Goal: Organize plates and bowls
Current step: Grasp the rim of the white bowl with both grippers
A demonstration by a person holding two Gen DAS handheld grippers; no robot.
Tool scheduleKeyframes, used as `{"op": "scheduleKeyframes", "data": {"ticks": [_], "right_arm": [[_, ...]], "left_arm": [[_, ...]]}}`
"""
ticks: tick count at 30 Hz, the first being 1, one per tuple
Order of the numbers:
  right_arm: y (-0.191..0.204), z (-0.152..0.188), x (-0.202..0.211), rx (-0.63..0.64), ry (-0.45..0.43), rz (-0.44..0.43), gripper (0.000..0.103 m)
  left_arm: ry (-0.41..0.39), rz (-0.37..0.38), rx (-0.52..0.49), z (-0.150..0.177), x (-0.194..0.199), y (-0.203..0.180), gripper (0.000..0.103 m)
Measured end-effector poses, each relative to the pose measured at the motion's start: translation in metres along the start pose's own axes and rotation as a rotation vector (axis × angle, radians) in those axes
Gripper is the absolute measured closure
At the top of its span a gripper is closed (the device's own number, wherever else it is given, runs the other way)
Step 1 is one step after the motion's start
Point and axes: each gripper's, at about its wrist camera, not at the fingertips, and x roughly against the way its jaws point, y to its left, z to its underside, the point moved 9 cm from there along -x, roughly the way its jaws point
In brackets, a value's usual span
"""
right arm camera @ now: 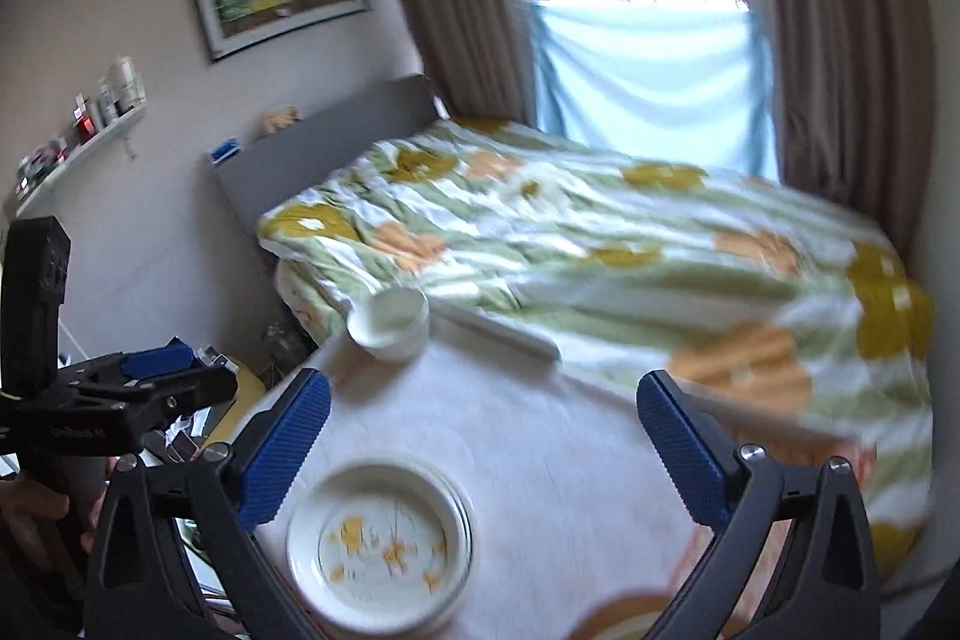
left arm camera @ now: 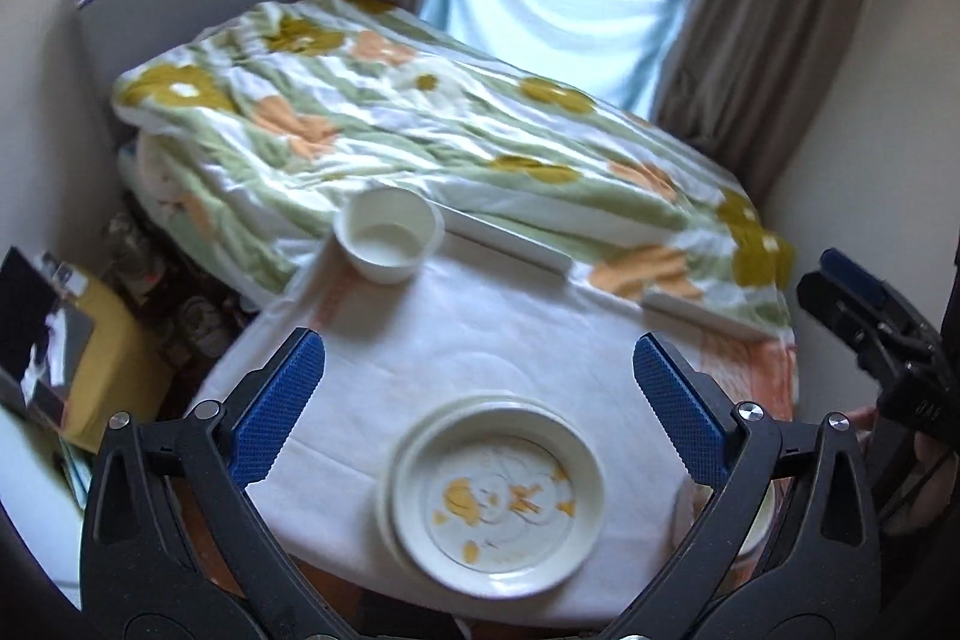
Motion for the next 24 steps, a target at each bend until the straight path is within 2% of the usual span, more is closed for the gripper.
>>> {"op": "scheduleKeyframes", "data": {"ticks": [1, 3, 5, 8, 10, 13, 14, 15, 16, 17, 20, 24], "right_arm": [[0.008, -0.011, -0.01, 0.034, 0.007, -0.005, 0.001], [0.025, -0.029, -0.04, 0.091, 0.083, -0.028, 0.001], [0.034, -0.038, -0.07, 0.083, 0.153, -0.053, 0.001], [0.046, -0.053, -0.117, 0.135, 0.146, 0.007, 0.001], [0.048, -0.053, -0.147, 0.162, 0.179, 0.01, 0.001], [0.051, -0.036, -0.206, 0.107, 0.304, -0.048, 0.002], [0.048, -0.028, -0.223, 0.083, 0.345, -0.052, 0.004], [0.044, -0.018, -0.244, 0.054, 0.389, -0.057, 0.013], [0.041, -0.011, -0.257, 0.04, 0.417, -0.057, 0.021], [0.038, -0.003, -0.271, 0.021, 0.448, -0.056, 0.035], [0.04, 0.017, -0.305, -0.005, 0.511, -0.082, 0.04], [0.05, 0.035, -0.336, -0.013, 0.562, -0.123, 0.051]], "left_arm": [[-0.003, -0.008, 0.019, -0.009, 0.0, 0.013, 0.0], [0.004, -0.015, 0.064, -0.022, -0.009, 0.039, 0.0], [0.025, -0.002, 0.118, -0.031, -0.026, 0.061, 0.0], [0.067, 0.021, 0.17, -0.038, -0.052, 0.083, 0.001], [0.106, 0.047, 0.204, -0.041, -0.08, 0.094, 0.001], [0.157, 0.08, 0.239, -0.044, -0.12, 0.103, 0.011], [0.174, 0.081, 0.252, -0.043, -0.137, 0.108, 0.02], [0.187, 0.08, 0.267, -0.043, -0.15, 0.112, 0.03], [0.204, 0.085, 0.286, -0.042, -0.162, 0.117, 0.033], [0.227, 0.098, 0.314, -0.04, -0.179, 0.122, 0.037], [0.275, 0.103, 0.348, -0.033, -0.214, 0.13, 0.05], [0.302, 0.096, 0.358, -0.03, -0.246, 0.136, 0.055]]}}
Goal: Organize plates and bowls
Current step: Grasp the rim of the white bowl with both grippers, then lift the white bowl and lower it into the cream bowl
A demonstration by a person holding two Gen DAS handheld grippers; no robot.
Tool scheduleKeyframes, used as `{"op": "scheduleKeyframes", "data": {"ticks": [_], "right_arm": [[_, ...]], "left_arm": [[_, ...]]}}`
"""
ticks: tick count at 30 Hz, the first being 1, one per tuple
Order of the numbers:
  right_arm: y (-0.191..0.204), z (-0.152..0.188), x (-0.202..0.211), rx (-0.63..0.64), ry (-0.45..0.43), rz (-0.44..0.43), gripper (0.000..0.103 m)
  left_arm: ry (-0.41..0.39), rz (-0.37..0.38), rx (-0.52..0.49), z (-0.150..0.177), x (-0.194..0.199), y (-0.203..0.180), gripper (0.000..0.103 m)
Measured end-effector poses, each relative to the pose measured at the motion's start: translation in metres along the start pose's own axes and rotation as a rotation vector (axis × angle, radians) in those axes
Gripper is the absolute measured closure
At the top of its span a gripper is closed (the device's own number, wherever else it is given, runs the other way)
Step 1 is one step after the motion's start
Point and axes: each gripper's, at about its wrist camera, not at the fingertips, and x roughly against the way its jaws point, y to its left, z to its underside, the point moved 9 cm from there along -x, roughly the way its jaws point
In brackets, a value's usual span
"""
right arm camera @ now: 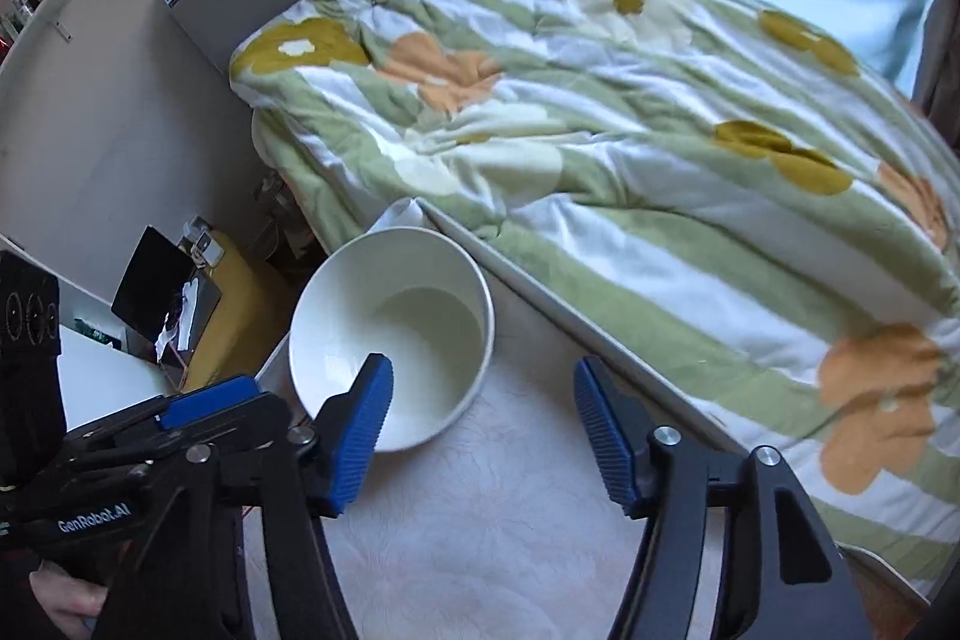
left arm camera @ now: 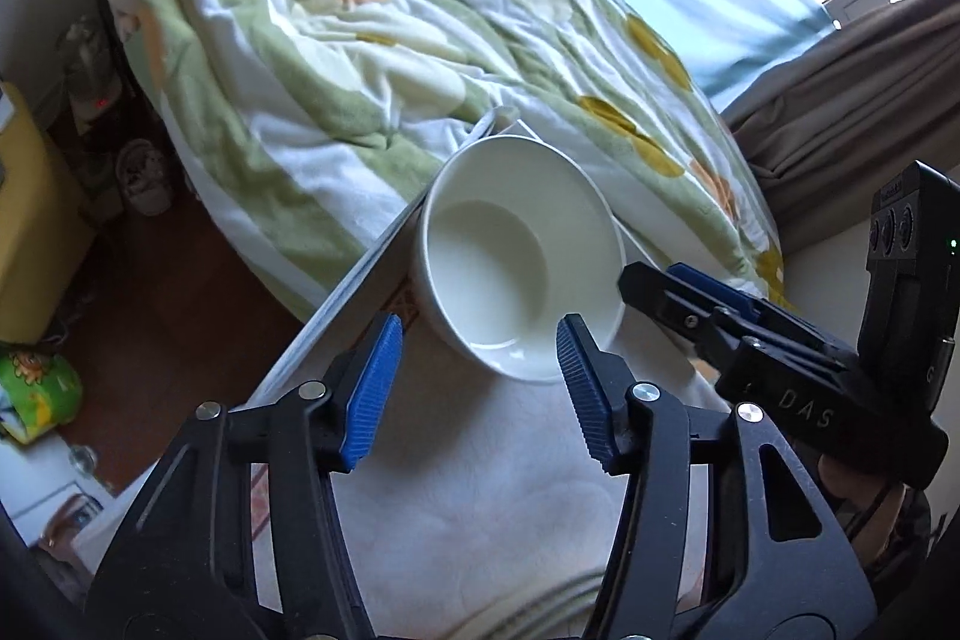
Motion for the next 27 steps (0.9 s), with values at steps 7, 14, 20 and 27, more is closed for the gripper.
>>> {"op": "scheduleKeyframes", "data": {"ticks": [7, 14, 20, 27], "right_arm": [[0.0, -0.008, -0.035, -0.02, 0.047, -0.042, 0.07], [-0.004, -0.007, -0.045, -0.039, 0.054, -0.023, 0.087], [-0.005, -0.004, -0.054, -0.049, 0.066, -0.013, 0.092], [-0.003, 0.0, -0.049, -0.058, 0.057, -0.014, 0.092]], "left_arm": [[0.029, -0.02, -0.008, -0.012, -0.027, 0.007, 0.066], [0.032, -0.054, -0.023, -0.013, -0.037, 0.015, 0.081], [0.023, -0.072, -0.053, -0.013, -0.036, 0.013, 0.081], [0.018, -0.087, -0.083, -0.008, -0.028, 0.008, 0.081]]}}
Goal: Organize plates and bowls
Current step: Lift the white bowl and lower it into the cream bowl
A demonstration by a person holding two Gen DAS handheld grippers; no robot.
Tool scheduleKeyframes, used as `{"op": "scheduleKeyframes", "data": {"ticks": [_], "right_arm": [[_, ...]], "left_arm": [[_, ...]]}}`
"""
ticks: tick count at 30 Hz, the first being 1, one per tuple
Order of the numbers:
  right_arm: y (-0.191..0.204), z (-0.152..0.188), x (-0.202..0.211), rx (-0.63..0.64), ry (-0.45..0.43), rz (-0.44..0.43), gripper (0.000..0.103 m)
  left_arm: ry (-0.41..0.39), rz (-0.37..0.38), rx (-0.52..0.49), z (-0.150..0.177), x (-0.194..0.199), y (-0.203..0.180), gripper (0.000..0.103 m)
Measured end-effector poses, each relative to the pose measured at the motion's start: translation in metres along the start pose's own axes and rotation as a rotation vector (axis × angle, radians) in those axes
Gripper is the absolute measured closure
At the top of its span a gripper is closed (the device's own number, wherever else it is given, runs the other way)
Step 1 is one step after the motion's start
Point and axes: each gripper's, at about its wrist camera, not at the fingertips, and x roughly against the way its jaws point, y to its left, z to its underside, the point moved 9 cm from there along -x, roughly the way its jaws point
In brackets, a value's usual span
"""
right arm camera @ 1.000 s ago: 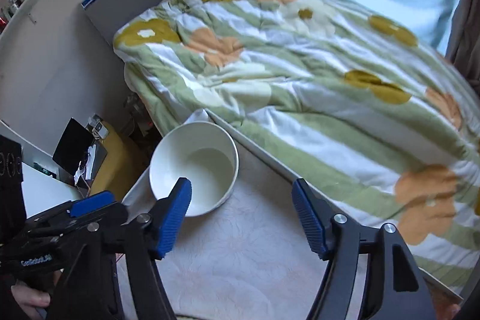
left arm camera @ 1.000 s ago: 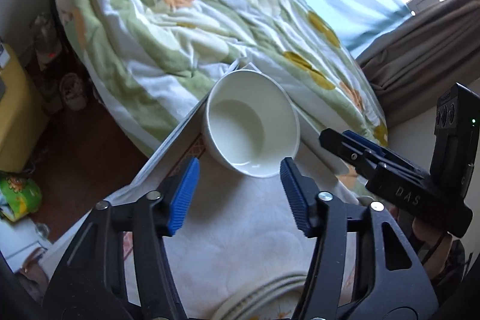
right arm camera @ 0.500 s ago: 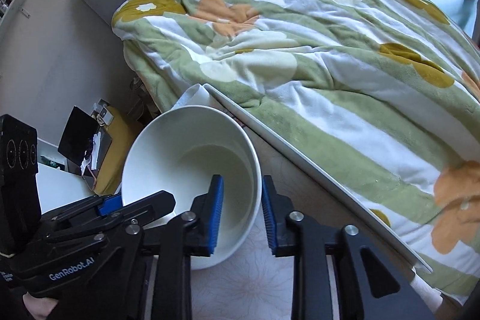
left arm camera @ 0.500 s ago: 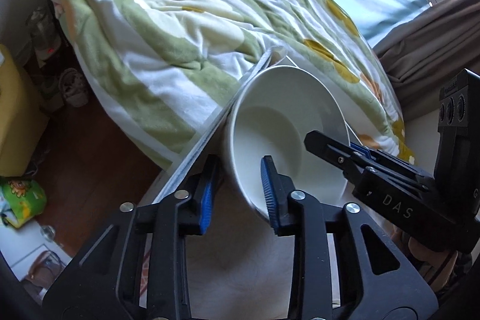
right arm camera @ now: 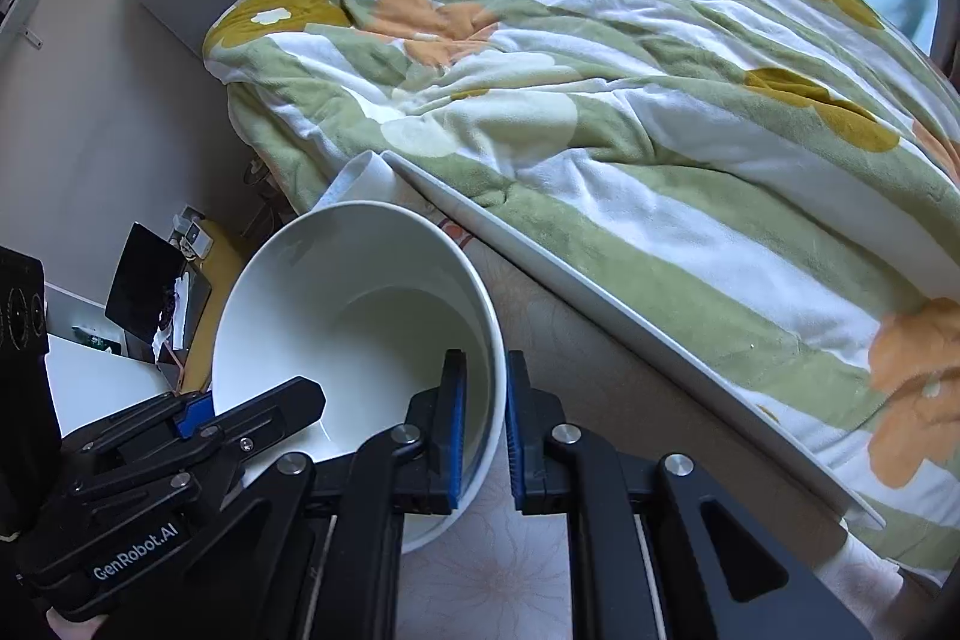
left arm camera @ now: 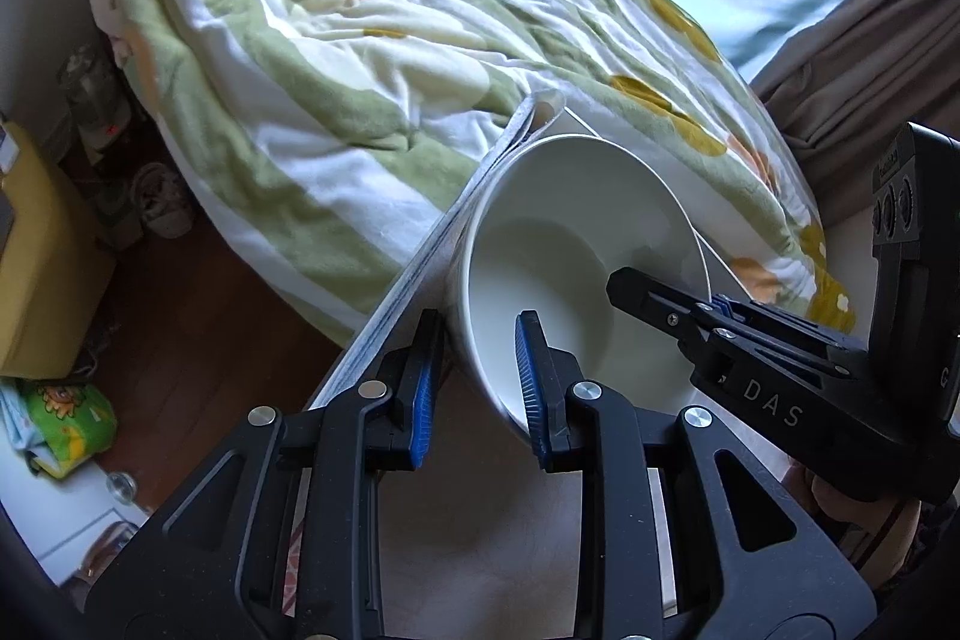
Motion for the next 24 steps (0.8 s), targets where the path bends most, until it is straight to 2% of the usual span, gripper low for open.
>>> {"op": "scheduleKeyframes", "data": {"ticks": [8, 14, 20, 24], "right_arm": [[0.002, 0.012, 0.031, -0.035, -0.044, 0.0, 0.092], [-0.003, 0.032, 0.083, -0.091, -0.114, 0.006, 0.092], [-0.019, 0.077, 0.156, -0.155, -0.208, 0.046, 0.092], [-0.039, 0.119, 0.2, -0.226, -0.259, 0.069, 0.092]], "left_arm": [[-0.025, 0.015, -0.041, 0.008, 0.031, -0.019, 0.081], [-0.053, 0.058, -0.11, 0.025, 0.073, -0.058, 0.081], [-0.065, 0.109, -0.209, 0.062, 0.113, -0.114, 0.081], [-0.056, 0.153, -0.295, 0.104, 0.134, -0.163, 0.081]]}}
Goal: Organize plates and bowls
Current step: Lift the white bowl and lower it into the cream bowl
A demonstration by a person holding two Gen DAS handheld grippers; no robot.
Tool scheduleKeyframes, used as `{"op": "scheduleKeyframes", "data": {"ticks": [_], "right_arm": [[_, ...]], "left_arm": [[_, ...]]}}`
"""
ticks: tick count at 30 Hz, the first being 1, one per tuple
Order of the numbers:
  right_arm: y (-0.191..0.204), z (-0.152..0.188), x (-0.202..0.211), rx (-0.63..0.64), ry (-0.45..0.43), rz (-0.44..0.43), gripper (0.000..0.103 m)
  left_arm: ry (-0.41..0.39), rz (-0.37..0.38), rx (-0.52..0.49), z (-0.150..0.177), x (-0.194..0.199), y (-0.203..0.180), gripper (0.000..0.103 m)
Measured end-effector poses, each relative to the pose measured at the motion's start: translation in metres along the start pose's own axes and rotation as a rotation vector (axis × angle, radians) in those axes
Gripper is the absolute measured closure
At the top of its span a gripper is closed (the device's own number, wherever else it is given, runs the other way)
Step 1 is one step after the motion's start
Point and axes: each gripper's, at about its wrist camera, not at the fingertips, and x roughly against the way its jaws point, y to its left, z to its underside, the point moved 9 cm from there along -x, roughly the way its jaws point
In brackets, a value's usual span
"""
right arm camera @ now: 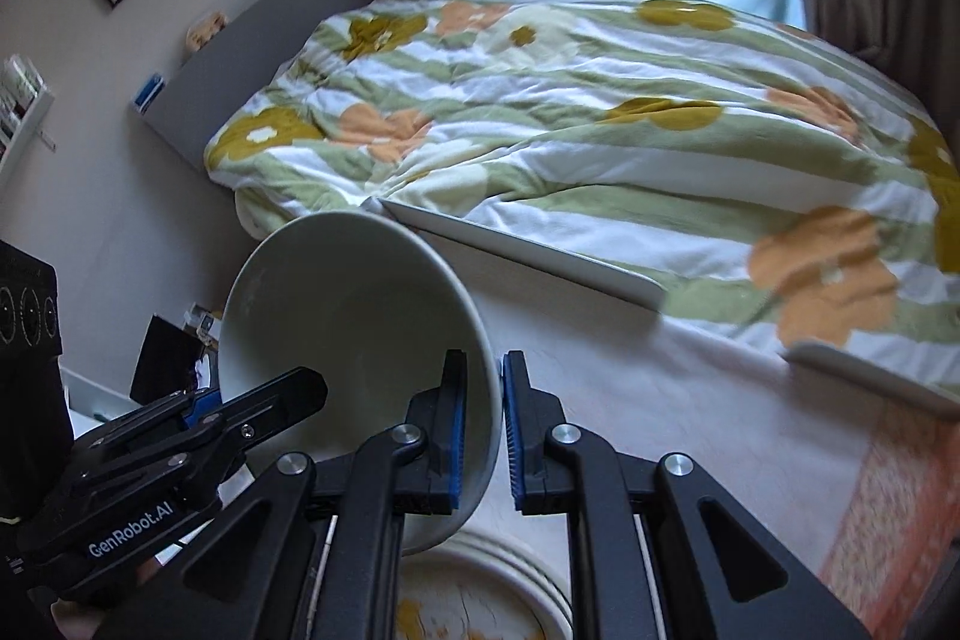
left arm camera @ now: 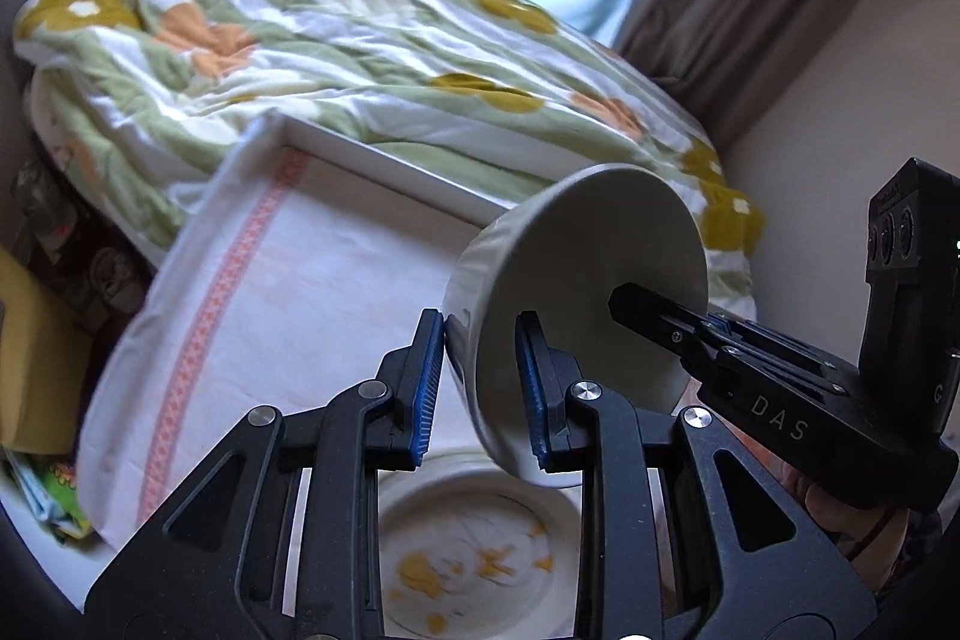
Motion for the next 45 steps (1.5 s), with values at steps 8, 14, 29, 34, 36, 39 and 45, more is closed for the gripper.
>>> {"op": "scheduleKeyframes", "data": {"ticks": [8, 14, 29, 34, 36, 39, 45], "right_arm": [[-0.083, 0.076, 0.092, -0.145, -0.052, 0.127, 0.092], [-0.132, 0.13, 0.141, -0.241, -0.066, 0.189, 0.092], [-0.196, 0.215, 0.142, -0.448, 0.021, 0.231, 0.092], [-0.205, 0.225, 0.132, -0.48, 0.038, 0.224, 0.092], [-0.207, 0.227, 0.13, -0.492, 0.043, 0.223, 0.092], [-0.21, 0.229, 0.128, -0.504, 0.053, 0.218, 0.092], [-0.213, 0.233, 0.125, -0.522, 0.062, 0.21, 0.092]], "left_arm": [[0.085, 0.082, -0.148, 0.075, -0.006, -0.115, 0.081], [0.185, 0.13, -0.238, 0.14, -0.015, -0.183, 0.081], [0.399, 0.107, -0.349, 0.215, -0.066, -0.223, 0.081], [0.433, 0.093, -0.377, 0.217, -0.079, -0.223, 0.081], [0.443, 0.088, -0.39, 0.216, -0.084, -0.224, 0.081], [0.446, 0.076, -0.42, 0.217, -0.087, -0.228, 0.081], [0.425, 0.042, -0.503, 0.217, -0.088, -0.233, 0.081]]}}
